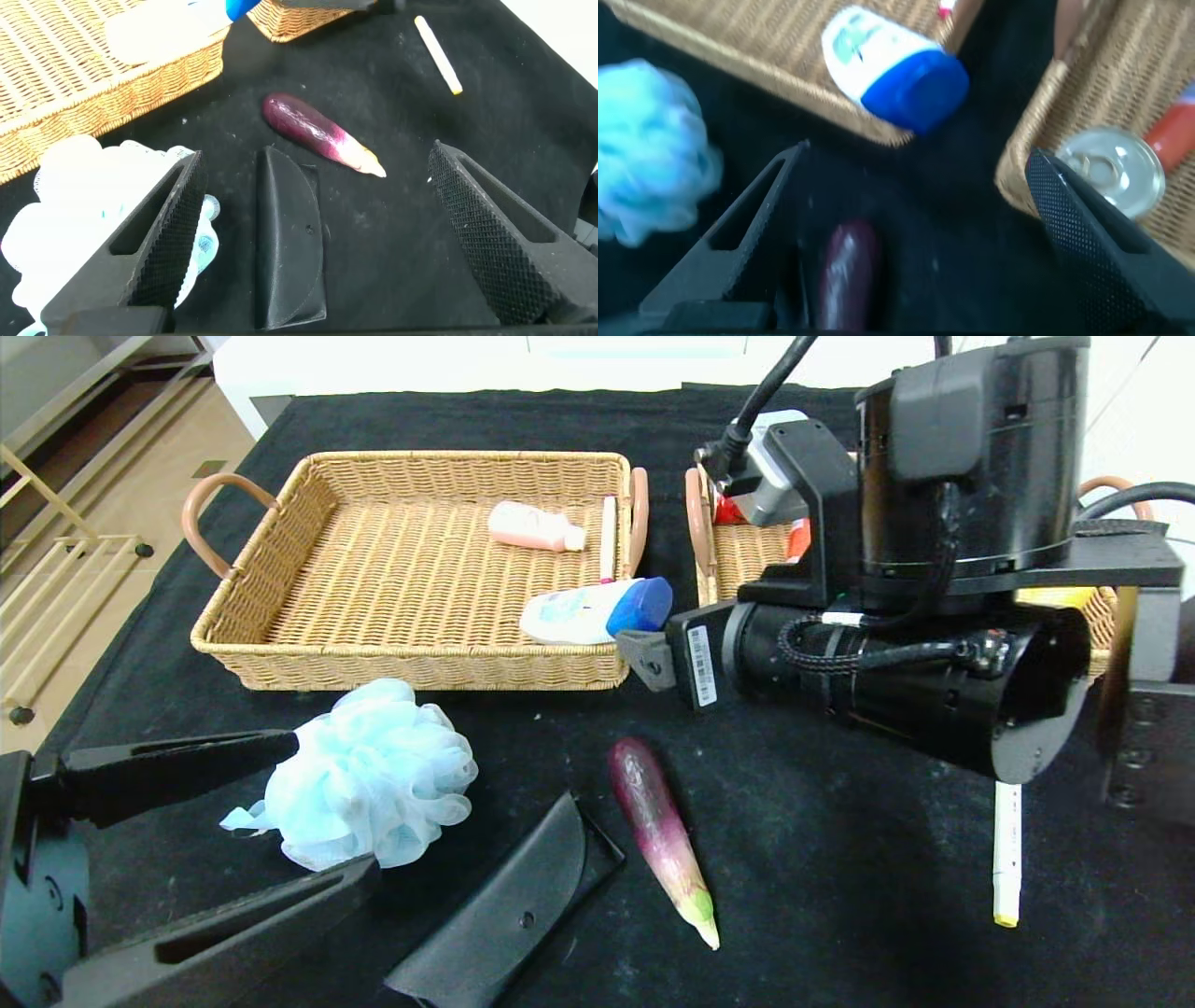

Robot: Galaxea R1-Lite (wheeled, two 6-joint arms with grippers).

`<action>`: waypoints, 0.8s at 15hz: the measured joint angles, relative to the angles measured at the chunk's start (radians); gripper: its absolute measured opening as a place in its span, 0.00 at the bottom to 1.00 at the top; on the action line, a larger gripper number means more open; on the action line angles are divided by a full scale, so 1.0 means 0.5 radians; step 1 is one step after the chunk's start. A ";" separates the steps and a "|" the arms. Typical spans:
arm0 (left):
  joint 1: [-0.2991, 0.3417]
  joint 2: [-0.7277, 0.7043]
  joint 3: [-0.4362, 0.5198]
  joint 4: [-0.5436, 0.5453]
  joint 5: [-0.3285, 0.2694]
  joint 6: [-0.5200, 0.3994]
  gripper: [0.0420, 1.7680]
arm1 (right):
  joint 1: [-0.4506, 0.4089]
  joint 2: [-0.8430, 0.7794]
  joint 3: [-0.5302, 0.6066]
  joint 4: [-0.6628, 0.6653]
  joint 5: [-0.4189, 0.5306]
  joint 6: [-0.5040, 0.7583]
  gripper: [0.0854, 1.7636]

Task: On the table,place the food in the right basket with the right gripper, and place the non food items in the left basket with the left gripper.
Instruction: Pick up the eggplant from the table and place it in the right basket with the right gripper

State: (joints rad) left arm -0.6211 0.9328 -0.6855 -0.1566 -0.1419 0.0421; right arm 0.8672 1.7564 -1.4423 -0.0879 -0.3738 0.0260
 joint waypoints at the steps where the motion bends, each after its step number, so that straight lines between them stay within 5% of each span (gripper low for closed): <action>1: 0.000 0.000 0.000 0.000 0.000 0.000 0.97 | -0.006 -0.037 0.020 0.069 0.000 0.000 0.96; 7: 0.000 0.000 0.003 0.000 0.000 0.002 0.97 | 0.012 -0.213 0.176 0.445 -0.029 -0.001 0.96; 12: 0.000 0.001 0.001 0.000 0.000 0.002 0.97 | 0.128 -0.160 0.277 0.492 -0.109 0.006 0.96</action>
State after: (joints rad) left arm -0.6211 0.9332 -0.6849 -0.1566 -0.1417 0.0432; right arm 0.9313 1.6764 -1.3036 0.1581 -0.4281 0.0291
